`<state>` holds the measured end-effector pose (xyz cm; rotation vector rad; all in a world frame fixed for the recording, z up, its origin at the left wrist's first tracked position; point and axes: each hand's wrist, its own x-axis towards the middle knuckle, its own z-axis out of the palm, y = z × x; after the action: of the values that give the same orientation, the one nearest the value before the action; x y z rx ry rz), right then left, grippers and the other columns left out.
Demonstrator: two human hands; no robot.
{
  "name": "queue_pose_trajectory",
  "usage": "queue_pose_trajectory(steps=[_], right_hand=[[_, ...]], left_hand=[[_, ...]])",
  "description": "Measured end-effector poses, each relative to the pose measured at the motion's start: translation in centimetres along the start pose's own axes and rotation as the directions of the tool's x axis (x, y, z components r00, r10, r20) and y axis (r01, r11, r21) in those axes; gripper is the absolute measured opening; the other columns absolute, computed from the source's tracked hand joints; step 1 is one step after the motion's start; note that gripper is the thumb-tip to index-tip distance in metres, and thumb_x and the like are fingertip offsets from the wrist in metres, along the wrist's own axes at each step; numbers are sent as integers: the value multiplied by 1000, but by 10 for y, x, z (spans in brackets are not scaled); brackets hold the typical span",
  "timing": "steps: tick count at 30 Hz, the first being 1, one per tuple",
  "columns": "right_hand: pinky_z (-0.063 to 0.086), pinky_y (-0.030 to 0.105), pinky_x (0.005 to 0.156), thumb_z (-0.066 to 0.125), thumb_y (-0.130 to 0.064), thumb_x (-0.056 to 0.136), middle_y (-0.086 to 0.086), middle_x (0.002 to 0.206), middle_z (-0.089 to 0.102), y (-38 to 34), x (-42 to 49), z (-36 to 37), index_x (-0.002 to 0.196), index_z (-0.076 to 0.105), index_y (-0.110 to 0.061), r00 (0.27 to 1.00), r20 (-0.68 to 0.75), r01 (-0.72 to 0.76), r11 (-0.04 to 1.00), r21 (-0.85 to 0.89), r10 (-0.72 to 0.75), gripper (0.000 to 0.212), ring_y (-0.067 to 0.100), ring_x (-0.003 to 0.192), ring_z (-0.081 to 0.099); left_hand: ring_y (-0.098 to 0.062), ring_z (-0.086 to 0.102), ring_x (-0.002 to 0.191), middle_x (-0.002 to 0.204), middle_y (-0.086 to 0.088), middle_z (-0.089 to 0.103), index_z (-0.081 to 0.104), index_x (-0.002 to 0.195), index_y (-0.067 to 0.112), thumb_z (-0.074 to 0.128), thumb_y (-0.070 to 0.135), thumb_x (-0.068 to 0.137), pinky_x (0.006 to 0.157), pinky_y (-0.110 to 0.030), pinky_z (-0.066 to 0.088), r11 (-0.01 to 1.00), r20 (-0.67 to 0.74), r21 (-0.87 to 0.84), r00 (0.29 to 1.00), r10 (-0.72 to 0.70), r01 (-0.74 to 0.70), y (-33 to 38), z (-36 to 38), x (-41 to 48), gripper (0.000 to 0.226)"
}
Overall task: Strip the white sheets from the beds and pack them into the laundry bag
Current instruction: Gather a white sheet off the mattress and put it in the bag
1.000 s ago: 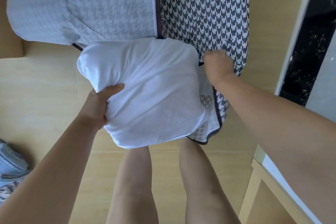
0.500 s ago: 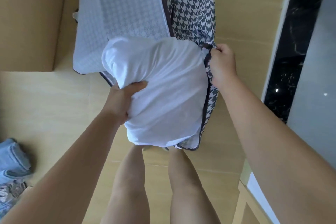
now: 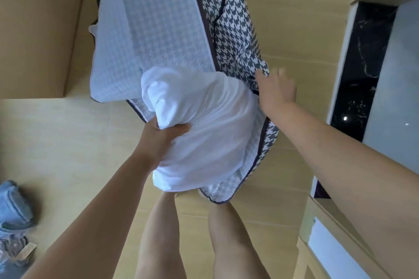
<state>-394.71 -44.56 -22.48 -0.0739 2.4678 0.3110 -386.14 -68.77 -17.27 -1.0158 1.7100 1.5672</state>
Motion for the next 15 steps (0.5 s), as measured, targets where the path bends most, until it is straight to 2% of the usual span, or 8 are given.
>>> queue_pose_trajectory(steps=[1, 2, 3, 5, 7, 10, 12, 15], right_hand=[[39, 41, 87, 57, -4, 86, 21, 134, 38, -1, 5, 5, 146, 24, -18, 999, -33, 38, 994, -107, -42, 69, 34, 122, 38], [32, 47, 102, 59, -7, 85, 22, 147, 23, -4, 11, 11, 147, 19, -17, 992, -56, 98, 972, -213, -112, 75, 36, 134, 26], [19, 52, 112, 59, -12, 88, 21, 154, 9, -7, 18, 17, 150, 11, -16, 976, -56, 184, 932, -312, -212, 78, 37, 142, 13], [5, 51, 116, 47, -20, 97, 18, 158, 1, -15, 31, 31, 151, 10, -13, 916, -8, 344, 794, -500, -402, 67, 36, 146, 2], [6, 48, 117, 39, -26, 100, 17, 156, 9, -21, 40, 43, 150, 18, -12, 900, 29, 358, 701, -617, -435, 56, 35, 145, 8], [24, 41, 111, 43, -31, 98, 13, 143, 30, -31, 48, 39, 140, 43, -16, 881, 47, 358, 596, -719, -471, 44, 31, 135, 27], [32, 34, 102, 45, -27, 96, 7, 130, 39, -36, 55, 32, 124, 58, -22, 859, 55, 390, 579, -716, -510, 31, 26, 125, 35], [36, 28, 92, 46, -16, 95, 3, 121, 45, -42, 60, 25, 113, 61, -21, 842, 83, 438, 586, -682, -533, 24, 21, 115, 41]], left_hand=[[-21, 70, 94, 98, -1, 74, 70, 103, 16, 80, 20, 55, 84, -37, 56, 1000, 14, -12, 1000, -19, 19, -7, 0, 3, 49], [-22, 70, 94, 99, -2, 74, 70, 104, 15, 79, 19, 56, 83, -38, 56, 999, 30, -29, 999, -37, 38, -14, 0, 4, 49], [-22, 71, 93, 99, -3, 74, 70, 103, 14, 79, 18, 57, 80, -36, 57, 998, 44, -48, 998, -48, 50, -20, -1, 6, 48], [-22, 71, 90, 97, -4, 75, 71, 100, 14, 77, 17, 58, 70, -29, 58, 995, 64, -75, 996, -57, 62, -27, -5, 8, 43], [-21, 72, 89, 95, -3, 75, 71, 98, 14, 78, 17, 57, 64, -25, 56, 993, 81, -95, 995, -60, 67, -30, -11, 10, 43], [-18, 72, 87, 95, -1, 75, 71, 99, 17, 82, 27, 47, 65, -25, 55, 992, 89, -111, 995, -55, 64, -34, -18, 12, 54], [-18, 72, 88, 95, 0, 75, 71, 99, 18, 82, 26, 46, 63, -24, 55, 989, 87, -131, 995, -56, 67, -35, -21, 13, 55], [-18, 72, 88, 95, 0, 75, 71, 99, 17, 82, 22, 47, 62, -22, 56, 986, 90, -152, 994, -54, 67, -35, -24, 12, 53]])
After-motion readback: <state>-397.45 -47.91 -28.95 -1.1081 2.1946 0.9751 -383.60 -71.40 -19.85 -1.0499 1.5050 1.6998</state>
